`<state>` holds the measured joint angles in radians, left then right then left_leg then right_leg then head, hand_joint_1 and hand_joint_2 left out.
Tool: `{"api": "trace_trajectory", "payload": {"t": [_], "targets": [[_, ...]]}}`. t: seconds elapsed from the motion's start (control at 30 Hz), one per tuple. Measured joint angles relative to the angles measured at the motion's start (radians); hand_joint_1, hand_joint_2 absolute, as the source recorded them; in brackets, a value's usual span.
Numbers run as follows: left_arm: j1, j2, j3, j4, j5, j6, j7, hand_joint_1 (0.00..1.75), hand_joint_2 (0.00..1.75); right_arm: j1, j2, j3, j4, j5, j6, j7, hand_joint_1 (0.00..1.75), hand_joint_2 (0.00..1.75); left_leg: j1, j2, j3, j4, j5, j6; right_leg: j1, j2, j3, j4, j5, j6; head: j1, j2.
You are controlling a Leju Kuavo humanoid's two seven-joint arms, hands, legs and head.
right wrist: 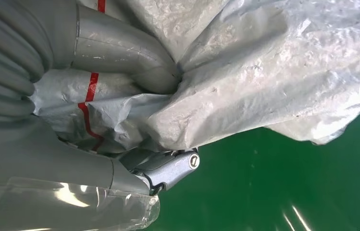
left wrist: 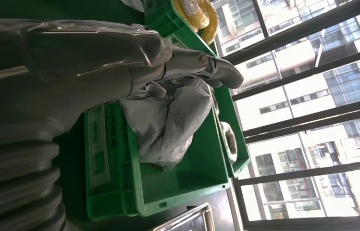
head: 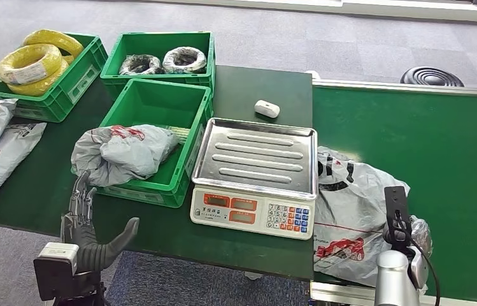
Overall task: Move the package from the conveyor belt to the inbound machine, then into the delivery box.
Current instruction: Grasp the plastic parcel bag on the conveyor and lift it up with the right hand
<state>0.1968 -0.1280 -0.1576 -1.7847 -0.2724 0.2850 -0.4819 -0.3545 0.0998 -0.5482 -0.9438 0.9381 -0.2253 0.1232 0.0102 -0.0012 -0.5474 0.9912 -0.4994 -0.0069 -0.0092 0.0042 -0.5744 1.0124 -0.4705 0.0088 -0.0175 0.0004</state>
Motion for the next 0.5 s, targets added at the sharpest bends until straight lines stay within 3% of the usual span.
{"api": "trace_trajectory", "payload": {"t": [0.17, 0.27, 0.37, 0.5], "targets": [[0.017, -0.001, 0.001, -0.018, -0.002, 0.011, 0.000, 0.00, 1.75, 0.009, 0.019, 0.013, -0.100, 0.006, -0.038, -0.024, 1.75, 1.75, 0.000, 0.000, 0.000, 0.000, 0.000, 0.000, 0.000, 0.000, 0.000, 0.000, 0.000, 0.000, 0.000, 0.000], [0.023, -0.001, 0.002, -0.026, -0.004, 0.020, 0.000, 0.00, 1.75, 0.019, 0.032, 0.028, -0.172, 0.031, -0.114, -0.084, 1.75, 1.75, 0.000, 0.000, 0.000, 0.000, 0.000, 0.000, 0.000, 0.000, 0.000, 0.000, 0.000, 0.000, 0.000, 0.000], [0.034, -0.002, 0.002, -0.036, -0.007, 0.028, -0.006, 0.00, 1.75, 0.033, 0.060, 0.080, -0.352, 0.098, -0.221, -0.152, 1.75, 1.75, 0.000, 0.000, 0.000, 0.000, 0.000, 0.000, 0.000, 0.000, -0.001, 0.000, 0.000, 0.000, 0.000, 0.000], [0.037, -0.007, -0.001, -0.036, -0.006, 0.040, -0.022, 0.00, 1.75, 0.033, 0.092, 0.206, -0.627, 0.225, -0.303, -0.154, 1.75, 1.75, 0.000, 0.000, 0.000, 0.000, 0.000, 0.000, 0.000, 0.000, -0.001, 0.000, 0.000, 0.000, 0.000, 0.000]]}}
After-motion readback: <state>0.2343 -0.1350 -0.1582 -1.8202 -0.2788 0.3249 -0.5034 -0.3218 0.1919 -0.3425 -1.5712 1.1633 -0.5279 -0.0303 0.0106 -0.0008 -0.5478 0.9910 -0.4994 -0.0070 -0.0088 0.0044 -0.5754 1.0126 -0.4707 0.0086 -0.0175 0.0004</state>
